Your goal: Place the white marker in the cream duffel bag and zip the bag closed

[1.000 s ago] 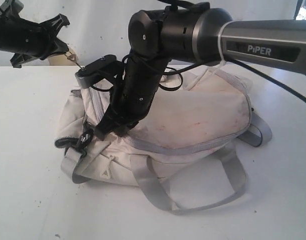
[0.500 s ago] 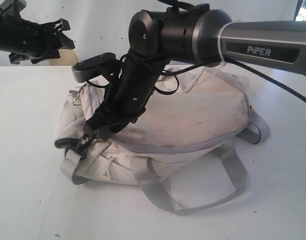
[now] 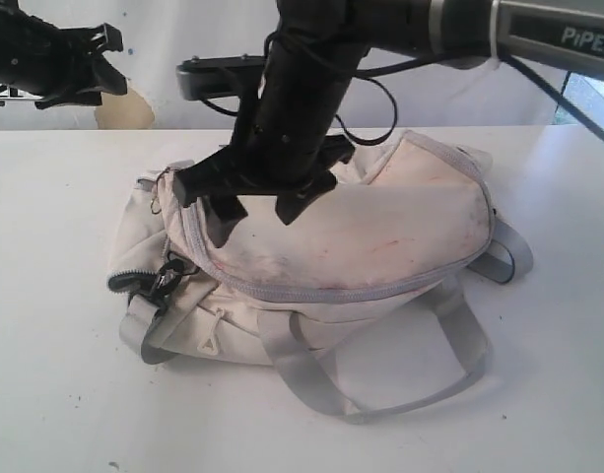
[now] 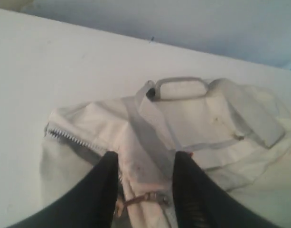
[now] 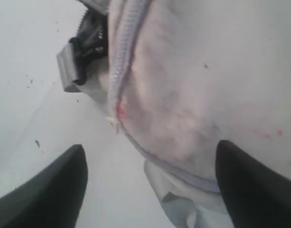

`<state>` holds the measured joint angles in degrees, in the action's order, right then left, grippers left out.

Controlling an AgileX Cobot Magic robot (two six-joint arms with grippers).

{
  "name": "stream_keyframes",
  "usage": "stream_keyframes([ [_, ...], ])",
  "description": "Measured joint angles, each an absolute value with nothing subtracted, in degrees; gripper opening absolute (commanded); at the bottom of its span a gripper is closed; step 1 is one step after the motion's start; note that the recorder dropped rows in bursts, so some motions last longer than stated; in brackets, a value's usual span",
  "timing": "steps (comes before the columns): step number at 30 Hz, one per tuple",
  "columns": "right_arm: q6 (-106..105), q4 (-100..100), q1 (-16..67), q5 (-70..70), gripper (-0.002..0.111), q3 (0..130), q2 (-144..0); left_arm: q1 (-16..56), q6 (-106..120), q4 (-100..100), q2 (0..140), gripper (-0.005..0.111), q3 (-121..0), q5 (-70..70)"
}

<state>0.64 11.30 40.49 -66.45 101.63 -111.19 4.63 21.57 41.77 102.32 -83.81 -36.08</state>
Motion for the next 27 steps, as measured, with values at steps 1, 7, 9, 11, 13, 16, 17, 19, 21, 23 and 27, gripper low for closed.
stream_keyframes([
  [1,2.2,11.2,39.6,-67.5,0.051,101.6,-111.2,4.6,19.6,39.1,101.7,0.027,-83.8,-37.8],
  [7,5.8,9.9,33.4,-69.6,0.002,101.6,-111.2,4.6,11.6,24.0,98.9,0.003,-83.8,-47.9],
  [9,5.9,8.9,31.7,-69.7,0.000,101.6,-111.2,4.6,8.7,20.1,98.3,0.000,-83.8,-51.1],
  [11,6.0,8.6,29.6,-69.7,0.000,101.6,-111.2,4.6,5.1,15.9,97.8,0.000,-83.8,-53.8],
  [13,6.0,8.5,27.3,-69.7,0.000,101.3,-111.2,4.6,2.5,12.0,97.5,0.000,-83.8,-55.8],
  [16,6.0,8.5,23.5,-69.7,0.000,99.9,-111.0,4.6,0.4,8.3,97.4,0.000,-83.8,-58.8],
  [17,6.0,8.4,22.1,-69.7,0.000,99.0,-110.9,4.6,0.0,7.5,97.3,0.000,-83.8,-59.7],
  [19,5.7,8.1,19.6,-69.7,0.000,97.2,-110.6,4.6,-0.5,6.6,97.3,0.000,-83.8,-60.7],
  [21,4.5,8.0,16.9,-69.7,0.000,94.7,-110.0,4.6,-0.7,5.9,97.3,0.000,-83.8,-61.5],
  [23,2.7,7.8,14.3,-69.7,0.000,92.0,-108.8,4.6,-0.8,5.1,97.2,0.000,-83.8,-62.0],
  [27,0.9,7.0,9.5,-69.8,0.000,87.3,-105.6,4.6,-0.9,3.9,97.2,0.000,-83.8,-62.4],
])
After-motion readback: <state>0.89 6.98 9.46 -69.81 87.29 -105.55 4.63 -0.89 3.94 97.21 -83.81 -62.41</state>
